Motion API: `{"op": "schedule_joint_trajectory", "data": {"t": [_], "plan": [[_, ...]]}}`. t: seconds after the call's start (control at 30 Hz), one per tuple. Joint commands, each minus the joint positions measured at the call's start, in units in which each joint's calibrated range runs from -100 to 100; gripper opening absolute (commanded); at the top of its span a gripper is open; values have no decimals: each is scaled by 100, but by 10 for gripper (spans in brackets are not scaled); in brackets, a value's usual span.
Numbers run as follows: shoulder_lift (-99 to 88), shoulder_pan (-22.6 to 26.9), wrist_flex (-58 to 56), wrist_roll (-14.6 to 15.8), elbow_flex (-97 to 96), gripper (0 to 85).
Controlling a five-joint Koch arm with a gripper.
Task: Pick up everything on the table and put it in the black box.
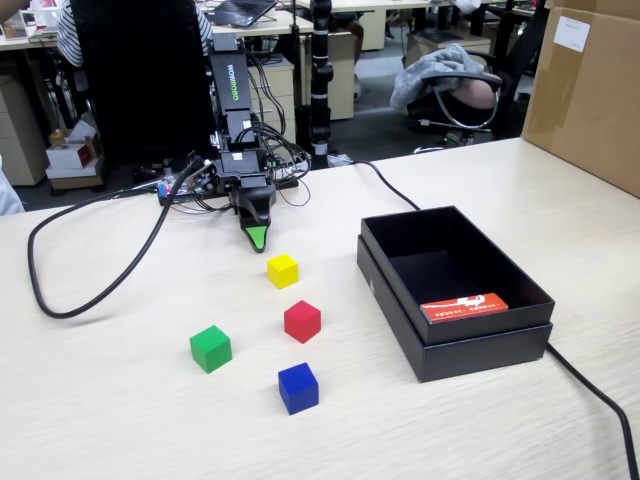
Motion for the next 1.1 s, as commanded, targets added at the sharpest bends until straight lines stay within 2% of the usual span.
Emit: {"op": "schedule_joint_trajectory", "data": {"t": [0.0, 0.43, 0.73, 1.07], "plan": [[9, 0, -458, 24, 16, 475], [9, -15, -631, 24, 115, 477], [261, -83, -1832, 44, 1158, 477], [2074, -166, -3923, 103, 3524, 480]]}}
